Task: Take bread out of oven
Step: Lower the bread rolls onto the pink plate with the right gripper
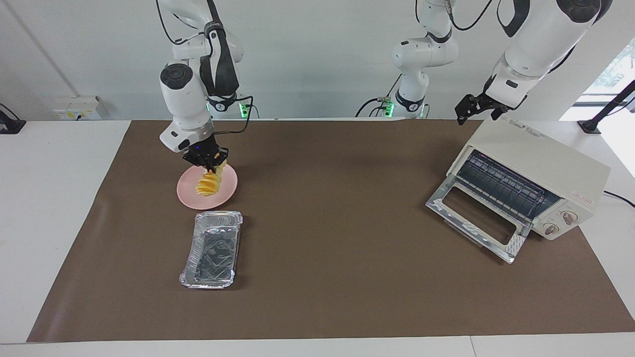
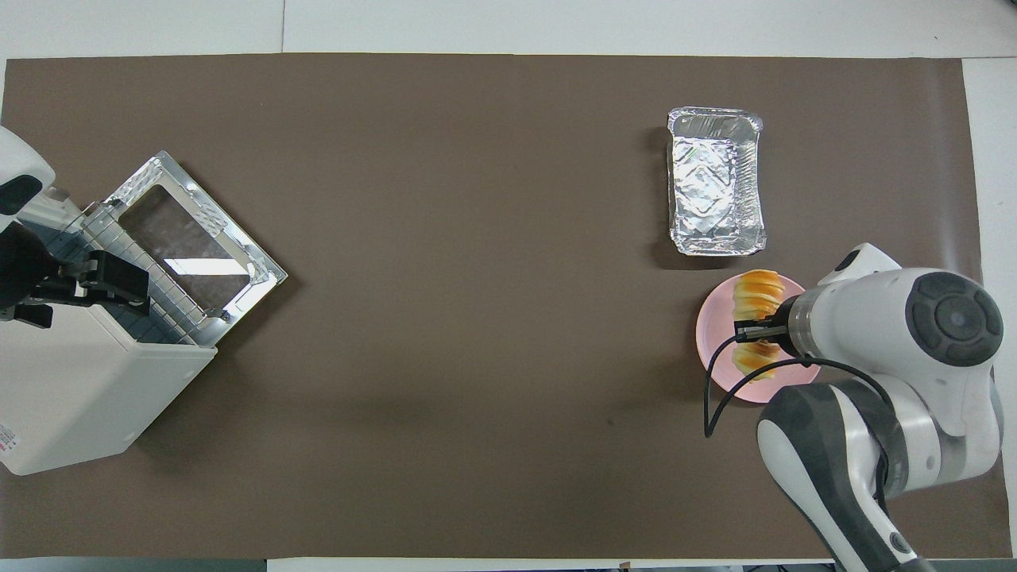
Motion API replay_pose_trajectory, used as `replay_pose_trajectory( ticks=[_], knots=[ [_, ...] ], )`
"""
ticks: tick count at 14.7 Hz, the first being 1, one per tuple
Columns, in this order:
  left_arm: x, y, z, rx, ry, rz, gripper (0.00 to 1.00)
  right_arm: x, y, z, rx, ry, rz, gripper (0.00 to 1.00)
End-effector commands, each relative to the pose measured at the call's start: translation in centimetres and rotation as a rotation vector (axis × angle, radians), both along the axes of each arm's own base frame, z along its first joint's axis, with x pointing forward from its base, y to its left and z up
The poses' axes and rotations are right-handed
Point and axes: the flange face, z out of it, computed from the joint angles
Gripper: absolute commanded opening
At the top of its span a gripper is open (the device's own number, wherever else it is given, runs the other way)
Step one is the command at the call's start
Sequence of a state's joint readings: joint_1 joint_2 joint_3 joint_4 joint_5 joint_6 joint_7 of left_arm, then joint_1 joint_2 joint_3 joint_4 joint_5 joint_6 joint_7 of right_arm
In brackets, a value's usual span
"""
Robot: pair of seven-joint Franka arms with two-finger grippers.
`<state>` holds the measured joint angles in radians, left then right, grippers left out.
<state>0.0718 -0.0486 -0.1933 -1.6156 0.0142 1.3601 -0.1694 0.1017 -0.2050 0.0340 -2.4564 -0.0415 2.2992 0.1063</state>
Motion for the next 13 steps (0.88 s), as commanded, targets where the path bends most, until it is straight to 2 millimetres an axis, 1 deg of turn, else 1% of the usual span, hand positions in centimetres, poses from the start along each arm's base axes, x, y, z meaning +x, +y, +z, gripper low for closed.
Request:
replay_pose_trajectory(
  ticks=[1, 2, 4, 6, 10, 11, 12, 13],
  knots=[
    [-0.5, 0.3, 0.4, -0.012, -0.015, 0.006, 1.00, -2.6, -1.5, -2.8, 0.017, -0.063, 0.034, 0.00],
    [-0.5, 0.3, 0.4, -0.012, -0.015, 0.006, 1.00, -2.4, -2.3, -3.7, 0.016, -0.056, 0.025, 0.00],
    [-0.5, 0.3, 0.4, -0.012, -0.015, 0.006, 1.00, -2.1, -2.3, -4.2, 0.018, -0.065, 0.026, 0.00],
    [-0.5, 0.3, 0.4, -0.012, -0.015, 0.007, 1.00, -1.5, -2.9, -5.6, 0.019, -0.079, 0.039, 0.00],
    [-0.5, 0.3, 0.4, -0.012, -0.015, 0.007, 1.00, -1.2, -3.1, -5.6, 0.020, -0.084, 0.028, 0.00],
    [-0.5, 0.3, 0.4, -0.012, -0.015, 0.006, 1.00, -1.1, -3.2, -5.7, 0.020, -0.083, 0.027, 0.40],
    [-0.5, 0.3, 0.4, -0.012, -0.015, 0.006, 1.00, -1.1, -3.2, -5.6, 0.020, -0.083, 0.026, 0.99],
    [-0.5, 0.3, 0.4, -0.012, -0.015, 0.006, 1.00, -0.6, -3.2, -5.2, 0.020, -0.081, 0.026, 1.00]
  ],
)
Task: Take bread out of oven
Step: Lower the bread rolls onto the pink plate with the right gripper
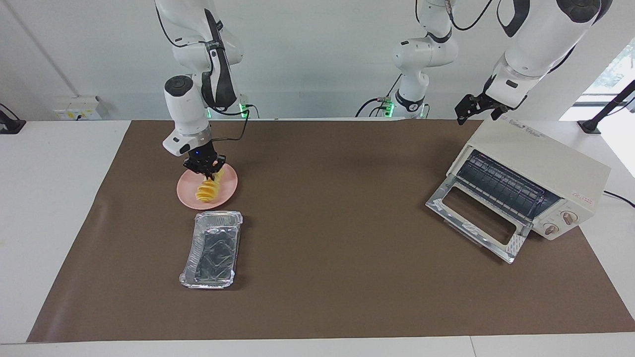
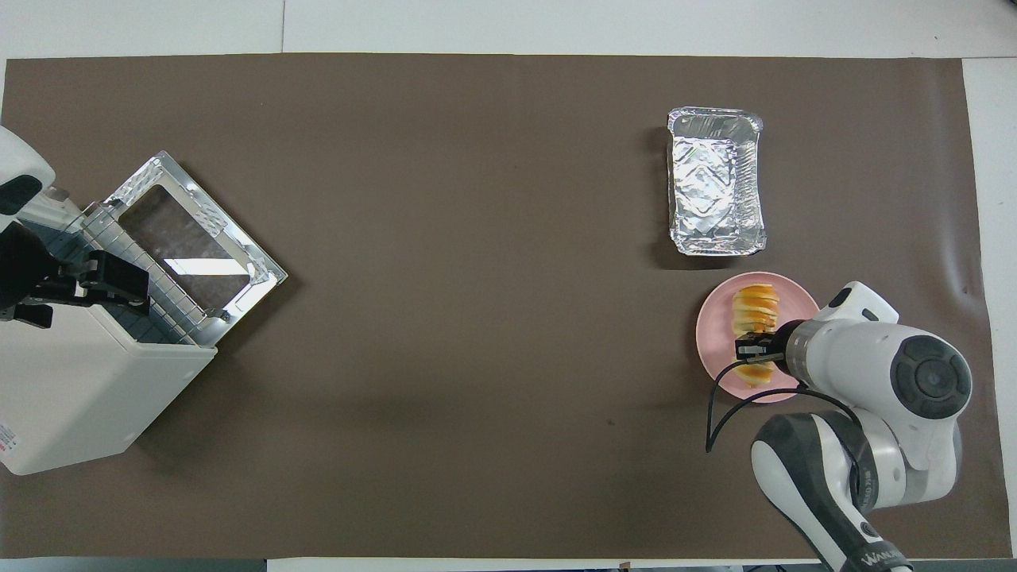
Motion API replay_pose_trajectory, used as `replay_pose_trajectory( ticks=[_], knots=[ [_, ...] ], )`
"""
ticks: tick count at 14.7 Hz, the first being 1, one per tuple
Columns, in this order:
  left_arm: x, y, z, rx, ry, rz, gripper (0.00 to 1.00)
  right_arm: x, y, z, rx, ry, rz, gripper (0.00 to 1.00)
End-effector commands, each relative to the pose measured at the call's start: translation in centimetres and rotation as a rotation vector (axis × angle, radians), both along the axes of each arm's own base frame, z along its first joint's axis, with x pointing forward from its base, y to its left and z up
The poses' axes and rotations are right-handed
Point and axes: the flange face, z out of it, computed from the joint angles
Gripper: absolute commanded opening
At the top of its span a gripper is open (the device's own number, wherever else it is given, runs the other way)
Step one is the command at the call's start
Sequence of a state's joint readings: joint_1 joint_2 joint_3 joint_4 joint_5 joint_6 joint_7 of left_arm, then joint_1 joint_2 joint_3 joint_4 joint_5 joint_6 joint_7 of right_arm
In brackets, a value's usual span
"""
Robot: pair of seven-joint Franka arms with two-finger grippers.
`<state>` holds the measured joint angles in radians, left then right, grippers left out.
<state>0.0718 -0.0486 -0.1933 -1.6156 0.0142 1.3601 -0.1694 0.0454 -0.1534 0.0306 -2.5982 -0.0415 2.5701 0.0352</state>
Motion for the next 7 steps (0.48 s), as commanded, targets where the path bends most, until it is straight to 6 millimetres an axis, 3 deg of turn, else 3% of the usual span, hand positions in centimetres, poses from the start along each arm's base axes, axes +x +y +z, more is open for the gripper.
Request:
replay_pose_trajectory(
  ticks=[1, 7],
  knots=[
    [-0.5, 0.3, 0.4, -0.012, -0.015, 0.006, 1.00, 1.2, -0.4, 1.0, 0.005, 0.022, 0.008, 1.00],
    [-0.5, 0.3, 0.4, -0.012, -0.015, 0.006, 1.00, 5.0, -0.7, 8.9, -0.006, 0.116, 0.009, 1.00]
  ],
)
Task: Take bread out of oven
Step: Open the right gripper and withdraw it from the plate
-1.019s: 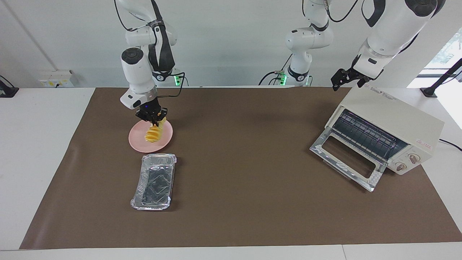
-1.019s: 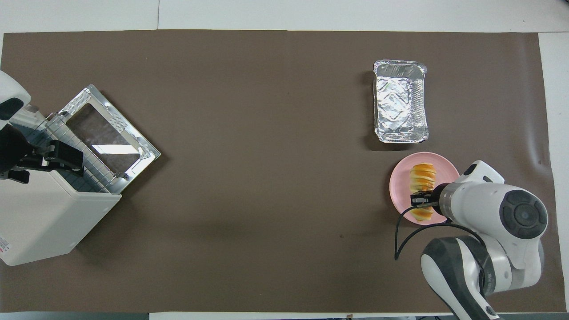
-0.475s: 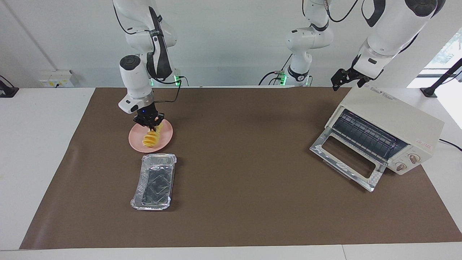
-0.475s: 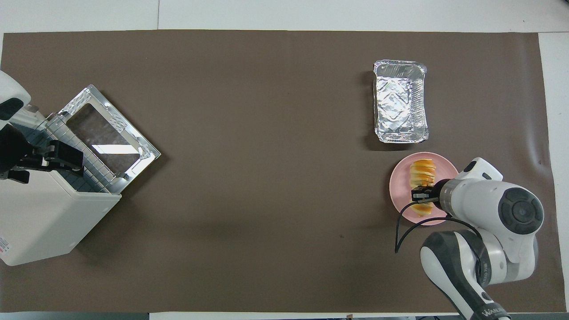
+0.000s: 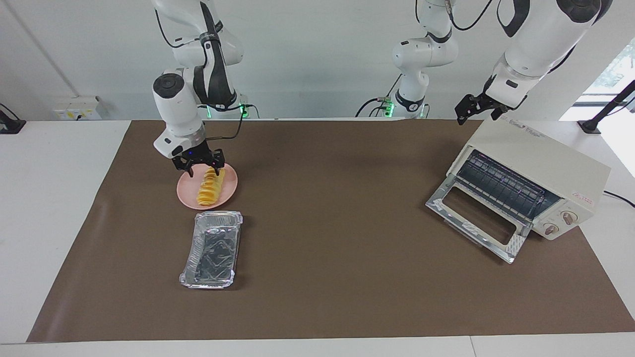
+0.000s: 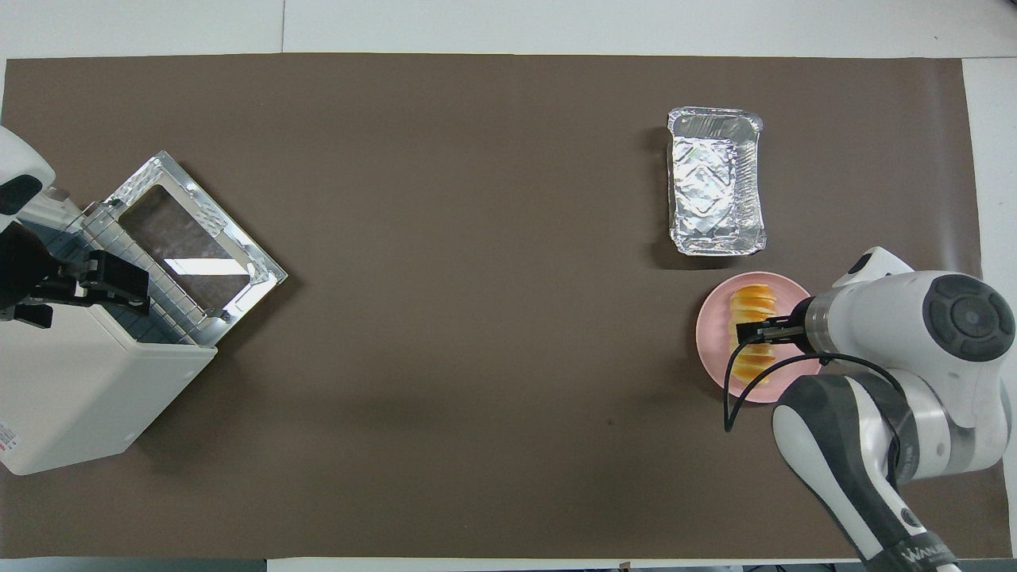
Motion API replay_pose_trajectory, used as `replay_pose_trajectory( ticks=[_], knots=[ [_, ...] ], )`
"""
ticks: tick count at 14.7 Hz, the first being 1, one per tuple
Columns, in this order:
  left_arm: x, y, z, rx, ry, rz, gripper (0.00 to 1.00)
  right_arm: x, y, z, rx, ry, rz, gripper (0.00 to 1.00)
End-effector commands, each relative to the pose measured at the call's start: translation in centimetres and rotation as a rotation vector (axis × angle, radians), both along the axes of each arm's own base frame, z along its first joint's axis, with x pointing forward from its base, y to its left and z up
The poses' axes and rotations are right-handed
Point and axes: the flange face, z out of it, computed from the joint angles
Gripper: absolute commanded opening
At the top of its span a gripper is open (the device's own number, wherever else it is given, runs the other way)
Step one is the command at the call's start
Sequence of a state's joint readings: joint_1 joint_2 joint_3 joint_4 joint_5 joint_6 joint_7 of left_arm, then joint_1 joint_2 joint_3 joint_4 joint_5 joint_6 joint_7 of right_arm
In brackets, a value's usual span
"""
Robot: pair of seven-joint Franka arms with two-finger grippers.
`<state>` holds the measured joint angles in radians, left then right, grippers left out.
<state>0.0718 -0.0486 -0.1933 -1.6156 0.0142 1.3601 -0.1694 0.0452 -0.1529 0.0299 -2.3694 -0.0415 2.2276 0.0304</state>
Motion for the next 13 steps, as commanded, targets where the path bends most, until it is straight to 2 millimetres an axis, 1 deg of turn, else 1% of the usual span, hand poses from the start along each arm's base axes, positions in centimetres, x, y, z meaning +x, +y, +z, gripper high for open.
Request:
replay_pose_trajectory(
  ticks=[1, 2, 3, 4, 6, 7, 8, 11, 13],
  knots=[
    [-0.5, 0.3, 0.4, -0.012, -0.015, 0.007, 1.00, 2.3, -0.9, 4.3, 0.015, -0.024, 0.027, 1.00],
    [-0.5, 0.3, 0.4, -0.012, -0.016, 0.007, 1.00, 3.1, -0.9, 6.4, 0.014, -0.041, 0.049, 1.00],
    [-0.5, 0.3, 0.4, -0.012, -0.015, 0.007, 1.00, 3.8, -1.7, 8.8, 0.012, -0.035, 0.062, 1.00],
    [-0.5, 0.3, 0.4, -0.012, -0.015, 0.006, 1.00, 4.3, -2.7, 10.5, 0.012, -0.033, 0.061, 1.00],
    [-0.5, 0.3, 0.4, -0.012, -0.015, 0.006, 1.00, 4.6, -3.9, 13.9, 0.047, -0.024, 0.052, 1.00],
    [-0.5, 0.3, 0.4, -0.012, -0.015, 0.006, 1.00, 4.3, -4.6, 15.1, 0.063, 0.007, 0.050, 1.00],
    [-0.5, 0.3, 0.4, -0.012, -0.015, 0.006, 1.00, 4.1, -5.7, 16.6, 0.068, 0.031, 0.050, 1.00],
    [-0.5, 0.3, 0.4, -0.012, -0.015, 0.006, 1.00, 2.8, -7.4, 21.5, 0.081, 0.110, 0.076, 1.00],
    [-0.5, 0.2, 0.5, -0.012, -0.018, 0.006, 1.00, 2.4, -8.0, 23.7, 0.083, 0.144, 0.073, 1.00]
  ],
)
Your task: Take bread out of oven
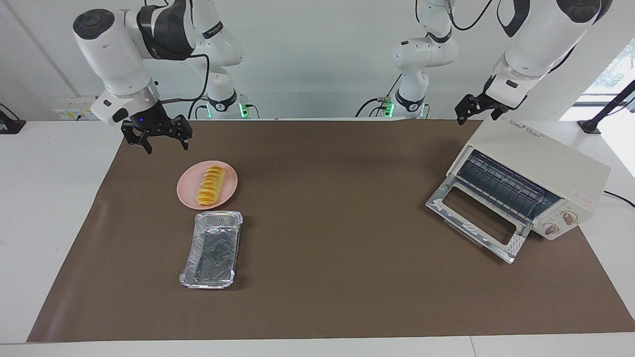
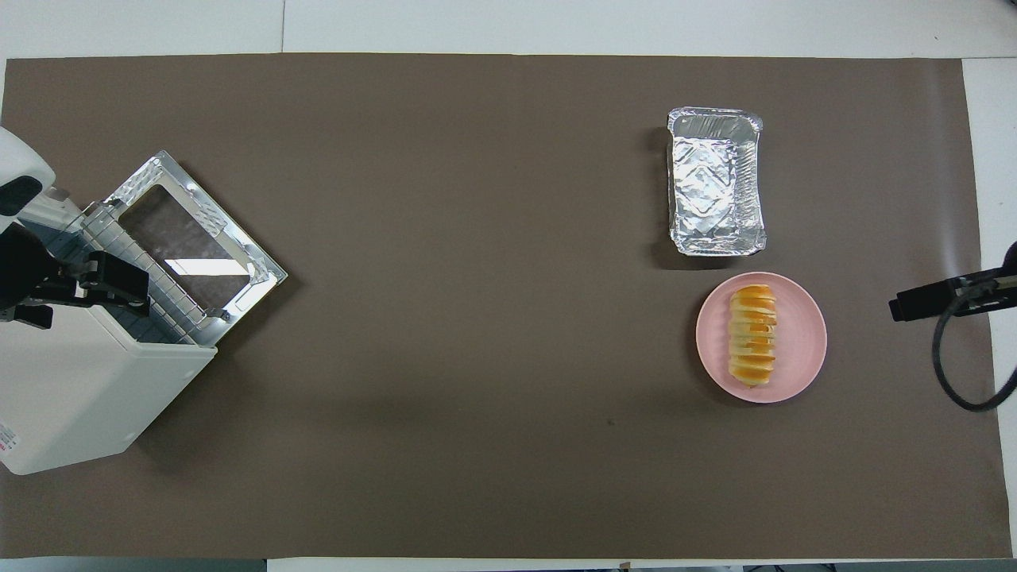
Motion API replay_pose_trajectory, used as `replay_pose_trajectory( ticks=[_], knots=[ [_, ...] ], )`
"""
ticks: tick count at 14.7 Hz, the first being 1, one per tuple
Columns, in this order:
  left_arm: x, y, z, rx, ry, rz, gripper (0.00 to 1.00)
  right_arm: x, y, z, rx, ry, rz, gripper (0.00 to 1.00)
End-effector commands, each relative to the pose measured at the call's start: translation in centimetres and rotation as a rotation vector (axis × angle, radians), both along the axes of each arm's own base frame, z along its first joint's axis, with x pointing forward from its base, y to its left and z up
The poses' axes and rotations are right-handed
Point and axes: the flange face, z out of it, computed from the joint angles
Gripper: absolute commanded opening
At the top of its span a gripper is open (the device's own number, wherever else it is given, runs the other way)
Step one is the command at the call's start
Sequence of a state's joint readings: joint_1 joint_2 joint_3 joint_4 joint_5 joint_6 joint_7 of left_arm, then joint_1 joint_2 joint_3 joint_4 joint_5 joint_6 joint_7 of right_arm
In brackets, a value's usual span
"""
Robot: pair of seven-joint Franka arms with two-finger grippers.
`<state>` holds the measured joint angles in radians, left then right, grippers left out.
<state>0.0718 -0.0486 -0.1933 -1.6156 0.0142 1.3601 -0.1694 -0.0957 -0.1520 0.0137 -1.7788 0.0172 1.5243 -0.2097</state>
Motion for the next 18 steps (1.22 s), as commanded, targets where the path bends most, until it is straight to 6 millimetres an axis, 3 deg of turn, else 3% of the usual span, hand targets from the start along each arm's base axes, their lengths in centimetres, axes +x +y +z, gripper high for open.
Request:
replay_pose_trajectory(
  ticks=[1, 4, 8, 18],
  knots=[
    [-0.5, 0.3, 0.4, -0.012, -0.015, 0.007, 1.00, 0.3, -0.8, 2.7, 0.017, 0.046, 0.014, 1.00],
    [-0.5, 0.3, 0.4, -0.012, -0.016, 0.006, 1.00, 0.2, -1.6, 2.5, 0.008, 0.074, 0.000, 1.00],
    [-0.5, 0.3, 0.4, -0.012, -0.015, 0.006, 1.00, 2.0, -2.0, 0.8, -0.033, -0.004, -0.013, 1.00],
    [-0.5, 0.3, 0.4, -0.012, -0.015, 0.006, 1.00, 1.8, -2.3, 2.3, -0.038, 0.013, -0.041, 1.00]
  ],
)
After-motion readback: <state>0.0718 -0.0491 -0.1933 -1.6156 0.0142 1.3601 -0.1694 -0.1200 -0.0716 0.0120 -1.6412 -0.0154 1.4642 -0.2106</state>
